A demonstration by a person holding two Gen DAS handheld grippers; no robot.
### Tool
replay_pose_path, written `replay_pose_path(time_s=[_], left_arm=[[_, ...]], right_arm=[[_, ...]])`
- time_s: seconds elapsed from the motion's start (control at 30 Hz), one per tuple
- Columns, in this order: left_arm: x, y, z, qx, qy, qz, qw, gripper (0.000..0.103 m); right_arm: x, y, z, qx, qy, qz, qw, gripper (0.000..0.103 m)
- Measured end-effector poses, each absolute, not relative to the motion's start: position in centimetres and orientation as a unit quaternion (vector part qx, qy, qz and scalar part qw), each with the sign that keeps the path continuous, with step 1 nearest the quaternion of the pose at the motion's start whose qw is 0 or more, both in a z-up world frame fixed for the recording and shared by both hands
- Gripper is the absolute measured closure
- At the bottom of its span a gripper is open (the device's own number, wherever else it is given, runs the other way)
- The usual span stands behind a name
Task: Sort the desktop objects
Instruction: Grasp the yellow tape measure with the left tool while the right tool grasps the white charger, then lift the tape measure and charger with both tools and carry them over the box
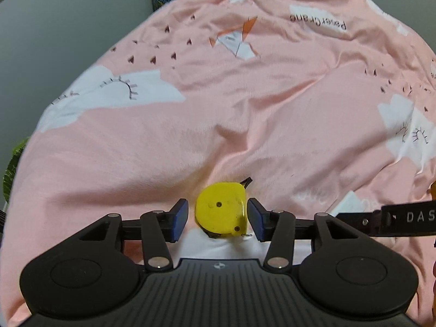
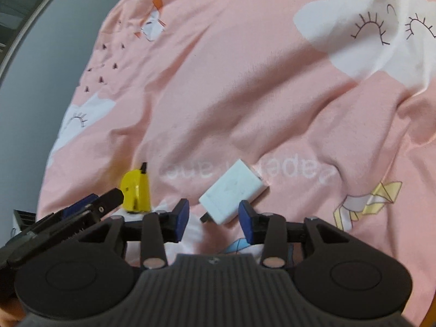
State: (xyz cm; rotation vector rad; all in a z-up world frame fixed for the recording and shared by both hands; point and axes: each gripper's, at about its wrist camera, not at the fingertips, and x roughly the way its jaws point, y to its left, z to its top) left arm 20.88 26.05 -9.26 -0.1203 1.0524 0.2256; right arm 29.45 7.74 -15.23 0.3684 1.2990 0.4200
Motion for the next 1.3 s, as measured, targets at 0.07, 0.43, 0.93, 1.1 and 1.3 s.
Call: replay_pose_path(time_s=[0.07, 0.43, 0.93, 1.1, 1.3], left_arm=[[21.1, 26.3, -9.9, -0.066, 0.504, 0.102, 0.855, 0.044], [22.6, 28.4, -13.6, -0.115, 0.535, 0.099, 0.831, 0.038], [21.5, 27.0, -12.6, -0.099, 0.517, 0.084, 0.846, 0.045], [20.2, 25.9, -10.9, -0.113, 0.510, 0.061, 0.851, 0.045], [18.3, 23.1, -8.4, -0.099, 0.504, 0.042, 0.857, 0.045]], right_arm=[[29.9, 8.1, -15.6, 0.162, 0.600, 0.185, 0.761, 0.057], [31.6, 9.2, -17.9, 0.159, 0.611, 0.180, 0.755, 0.051], [30.3, 9.1, -16.0, 0.126, 0.585, 0.208, 0.774, 0.063], [29.2, 7.7, -14.8, 0.127, 0.574, 0.207, 0.782, 0.066], [27.2, 5.7, -12.9, 0.126, 0.563, 0.209, 0.790, 0.068]])
